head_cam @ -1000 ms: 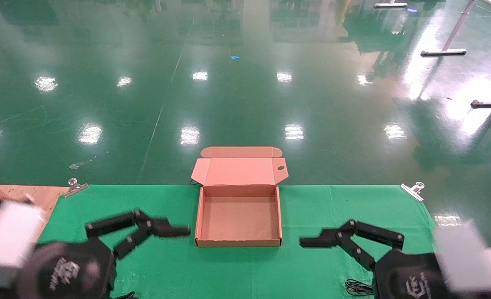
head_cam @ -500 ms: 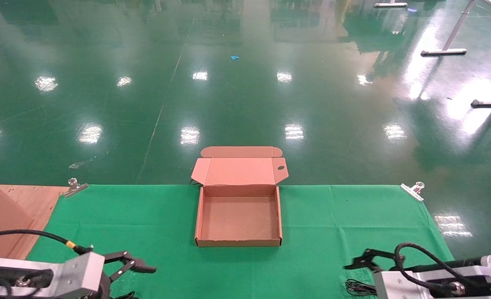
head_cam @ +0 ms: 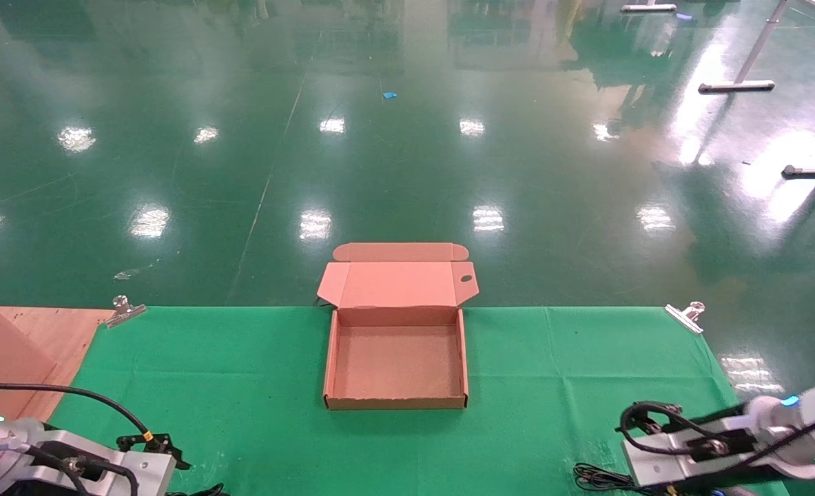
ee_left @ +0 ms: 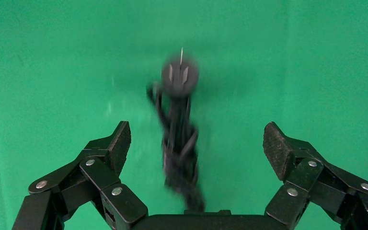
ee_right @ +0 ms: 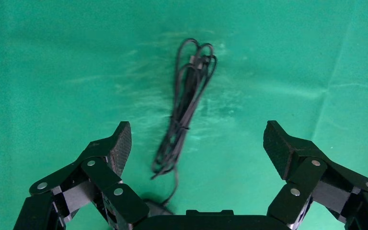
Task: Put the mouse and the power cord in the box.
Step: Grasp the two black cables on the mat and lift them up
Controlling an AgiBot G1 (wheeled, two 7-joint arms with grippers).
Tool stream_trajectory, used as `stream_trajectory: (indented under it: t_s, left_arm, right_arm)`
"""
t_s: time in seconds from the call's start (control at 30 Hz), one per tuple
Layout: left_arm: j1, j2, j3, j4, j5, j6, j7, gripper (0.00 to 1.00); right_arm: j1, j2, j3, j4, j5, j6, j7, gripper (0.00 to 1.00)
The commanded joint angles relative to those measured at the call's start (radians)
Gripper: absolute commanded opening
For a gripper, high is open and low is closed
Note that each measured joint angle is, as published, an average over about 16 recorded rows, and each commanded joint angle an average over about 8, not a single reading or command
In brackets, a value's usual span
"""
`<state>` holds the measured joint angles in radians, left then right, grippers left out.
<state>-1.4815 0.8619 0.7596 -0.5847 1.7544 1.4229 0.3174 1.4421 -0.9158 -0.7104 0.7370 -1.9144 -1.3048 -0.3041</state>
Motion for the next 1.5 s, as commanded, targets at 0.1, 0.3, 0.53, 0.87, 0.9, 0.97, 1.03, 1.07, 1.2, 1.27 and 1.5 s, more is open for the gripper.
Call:
stream_trajectory:
  t_s: [0.1,0.3,0.53,0.87,0.9,0.97,1.03,1.07,1.2,1.27,1.5]
  left_arm:
    - [-0.029,0.042,0.033,0.087,0.075,-0.058,0.05,1.0]
    - [-0.034,0.076,0.034,0.224,0.083,-0.119,0.126,1.0]
    - [-0.047,0.094,0.021,0.342,0.068,-0.165,0.193,1.0]
    - [-0.074,0.1,0.002,0.448,0.039,-0.163,0.279,0.04]
    - [-0.077,0.102,0.002,0.453,0.038,-0.161,0.287,0.0]
    - [-0.082,0.106,0.002,0.464,0.039,-0.156,0.3,0.0]
    - [-0.086,0.109,0.003,0.475,0.04,-0.152,0.311,0.0]
    - [-0.088,0.111,0.004,0.48,0.04,-0.151,0.315,0.0]
    - [-0.096,0.116,0.005,0.498,0.042,-0.148,0.33,0.0]
    - [-0.099,0.117,0.006,0.506,0.043,-0.148,0.335,0.0]
    - [-0.107,0.12,0.009,0.529,0.048,-0.149,0.351,0.0]
  right_arm:
    - [0.033,-0.063,-0.024,-0.125,-0.048,0.046,-0.055,1.0]
    - [0.067,-0.138,-0.039,-0.305,-0.074,0.097,-0.115,1.0]
    - [0.1,-0.175,-0.034,-0.449,-0.066,0.134,-0.191,1.0]
    - [0.139,-0.202,-0.03,-0.579,-0.06,0.165,-0.272,0.07]
    - [0.141,-0.204,-0.03,-0.587,-0.06,0.167,-0.277,0.02]
    - [0.146,-0.209,-0.029,-0.603,-0.058,0.17,-0.287,0.0]
    - [0.15,-0.213,-0.028,-0.616,-0.057,0.173,-0.297,0.0]
    - [0.152,-0.214,-0.028,-0.622,-0.057,0.174,-0.302,0.0]
    - [0.159,-0.221,-0.028,-0.644,-0.057,0.179,-0.317,0.0]
    - [0.161,-0.224,-0.028,-0.653,-0.057,0.181,-0.324,0.0]
    - [0.164,-0.232,-0.026,-0.678,-0.054,0.182,-0.344,0.0]
